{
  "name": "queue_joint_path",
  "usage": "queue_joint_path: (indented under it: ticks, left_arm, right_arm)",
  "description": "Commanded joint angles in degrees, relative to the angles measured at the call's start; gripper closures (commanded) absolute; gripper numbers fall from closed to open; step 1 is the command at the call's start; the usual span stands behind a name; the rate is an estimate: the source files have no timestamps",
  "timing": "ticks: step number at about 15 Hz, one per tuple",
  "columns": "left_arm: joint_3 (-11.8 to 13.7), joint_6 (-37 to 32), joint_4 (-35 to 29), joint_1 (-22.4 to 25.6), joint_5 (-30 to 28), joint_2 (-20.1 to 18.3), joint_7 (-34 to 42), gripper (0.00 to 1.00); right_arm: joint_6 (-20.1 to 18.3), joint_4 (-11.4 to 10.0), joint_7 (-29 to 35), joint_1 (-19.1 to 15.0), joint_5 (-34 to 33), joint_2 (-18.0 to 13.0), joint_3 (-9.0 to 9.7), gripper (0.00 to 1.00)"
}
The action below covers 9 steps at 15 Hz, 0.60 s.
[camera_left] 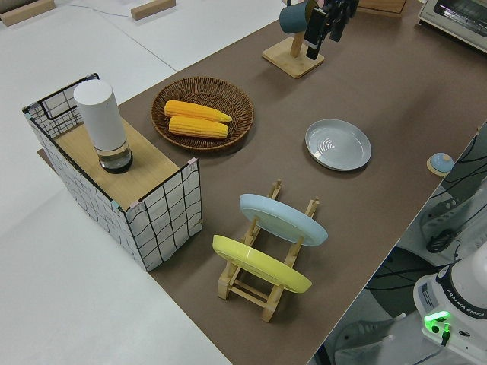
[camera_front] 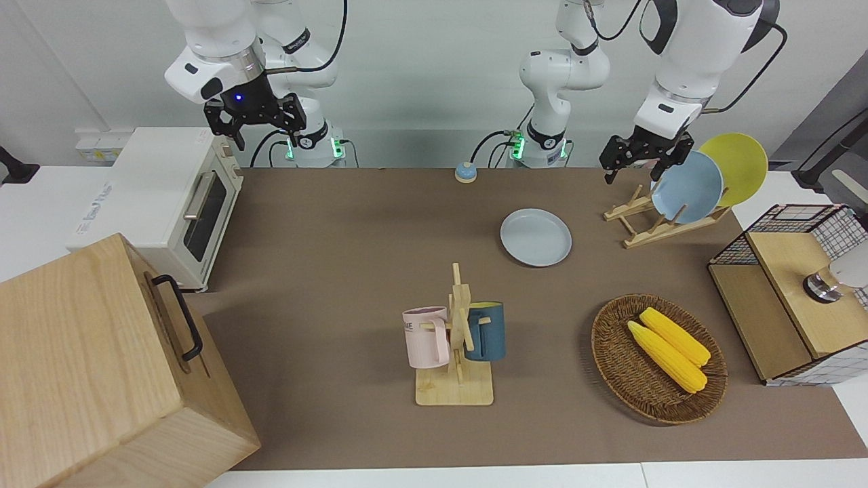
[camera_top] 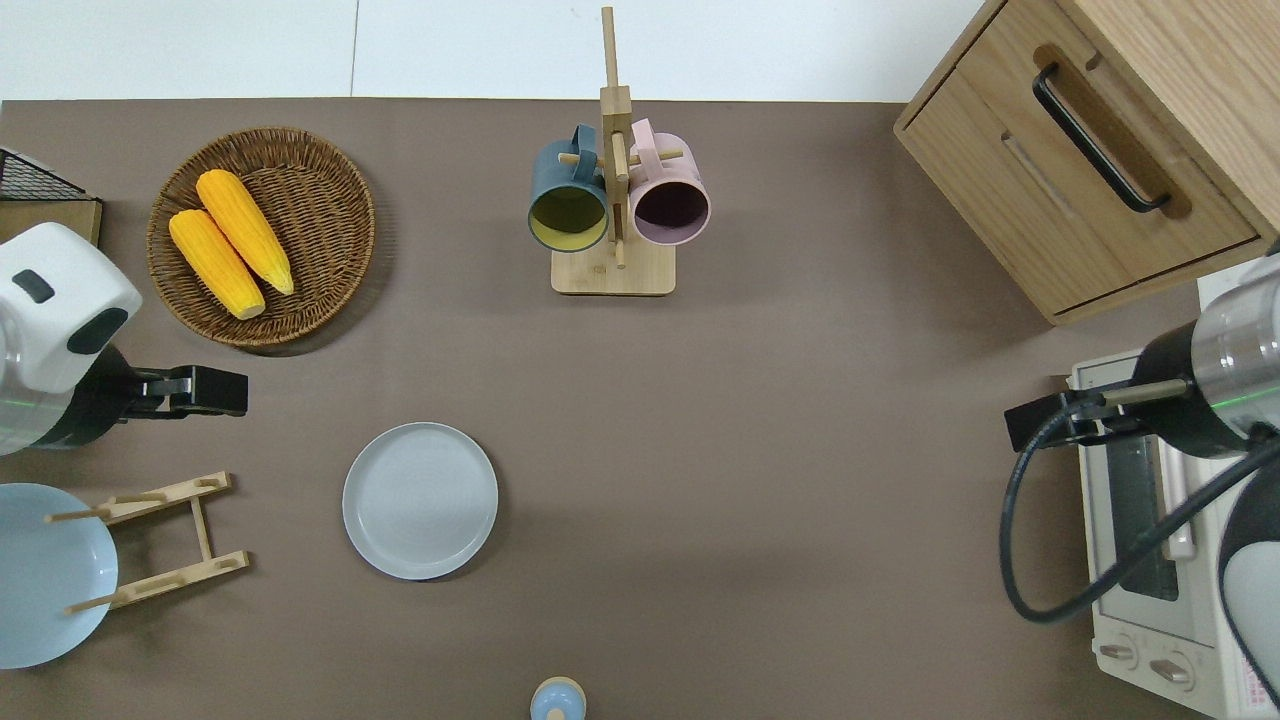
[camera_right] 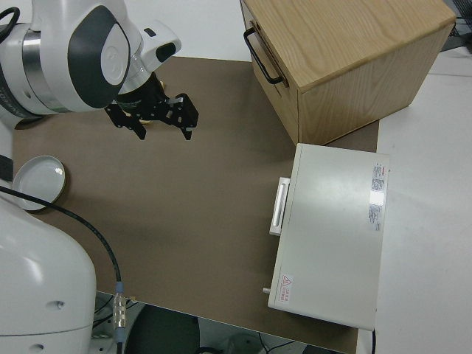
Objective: Pick gray plate from table and place it on lower plate rack with left arm
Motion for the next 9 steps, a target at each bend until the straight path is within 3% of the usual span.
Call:
queue_joint_path:
  ticks: [1,9]
  left_arm:
    - [0.53,-1.0,0.05,-0.03,-4.1,0.12,-3.73,0.01]
    - [0.53,-0.91,0.13,-0.01,-3.8,0.12,-2.61,0.01]
  right_arm:
    - [-0.87,0.35,-0.19,-0.76,0.28,-0.27,0.36,0.011]
    - [-0.87,0.35,-0.19,-0.76,0.28,-0.27,0.36,0.011]
